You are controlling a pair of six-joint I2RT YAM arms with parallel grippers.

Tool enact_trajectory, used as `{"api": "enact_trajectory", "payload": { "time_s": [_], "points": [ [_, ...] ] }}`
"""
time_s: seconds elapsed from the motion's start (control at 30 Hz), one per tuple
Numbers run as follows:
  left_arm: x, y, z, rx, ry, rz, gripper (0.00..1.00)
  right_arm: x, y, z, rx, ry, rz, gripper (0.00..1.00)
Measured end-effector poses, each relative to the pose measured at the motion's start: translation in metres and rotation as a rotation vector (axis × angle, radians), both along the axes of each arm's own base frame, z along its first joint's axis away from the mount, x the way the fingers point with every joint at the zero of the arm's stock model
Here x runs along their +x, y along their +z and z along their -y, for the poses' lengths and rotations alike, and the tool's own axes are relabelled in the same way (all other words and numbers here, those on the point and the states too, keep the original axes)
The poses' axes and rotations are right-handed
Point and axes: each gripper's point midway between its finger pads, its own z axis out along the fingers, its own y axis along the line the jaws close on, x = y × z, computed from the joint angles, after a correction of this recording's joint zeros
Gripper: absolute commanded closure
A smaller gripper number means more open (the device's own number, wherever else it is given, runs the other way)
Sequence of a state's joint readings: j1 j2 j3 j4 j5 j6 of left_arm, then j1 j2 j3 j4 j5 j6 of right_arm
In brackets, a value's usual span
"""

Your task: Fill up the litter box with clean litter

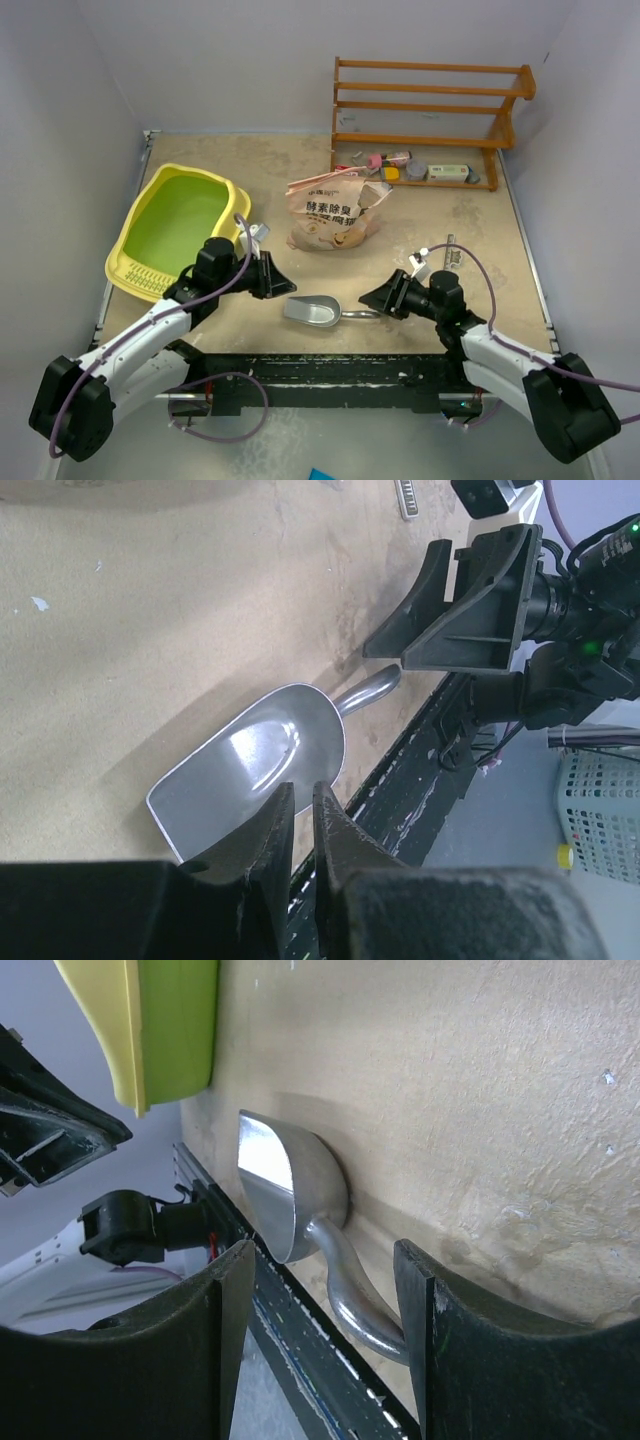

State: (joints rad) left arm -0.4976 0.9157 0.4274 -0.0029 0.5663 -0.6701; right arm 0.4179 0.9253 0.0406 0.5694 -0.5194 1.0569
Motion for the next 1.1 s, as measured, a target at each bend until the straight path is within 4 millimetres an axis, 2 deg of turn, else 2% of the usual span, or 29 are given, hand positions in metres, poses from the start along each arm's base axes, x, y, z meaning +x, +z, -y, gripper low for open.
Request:
{"api": "enact_trajectory", "payload": {
  "time_s": [0.23, 0.6, 0.7, 0.87, 1.1],
  "points": [
    [-0.002, -0.004, 0.003, 0.006, -0.013, -0.007, 0.85, -0.005, -0.007, 0.000, -0.016, 0.020, -0.026, 0.40],
    [-0.003, -0.028, 0.008, 0.035, -0.027, -0.055, 0.85, -0.009, -0.025, 0.000, -0.048, 0.044, -0.077, 0.43],
    [-0.005, -0.043, 0.007, 0.055, -0.027, -0.081, 0.86, -0.009, -0.024, -0.002, -0.038, 0.059, -0.070, 0.45],
    [-0.009, -0.057, 0.008, 0.072, -0.033, -0.101, 0.86, -0.007, -0.018, -0.007, -0.012, 0.081, -0.039, 0.47],
    [-0.009, -0.066, 0.012, 0.085, -0.040, -0.108, 0.86, -0.015, -0.019, -0.011, 0.010, 0.132, -0.058, 0.46]
  ]
}}
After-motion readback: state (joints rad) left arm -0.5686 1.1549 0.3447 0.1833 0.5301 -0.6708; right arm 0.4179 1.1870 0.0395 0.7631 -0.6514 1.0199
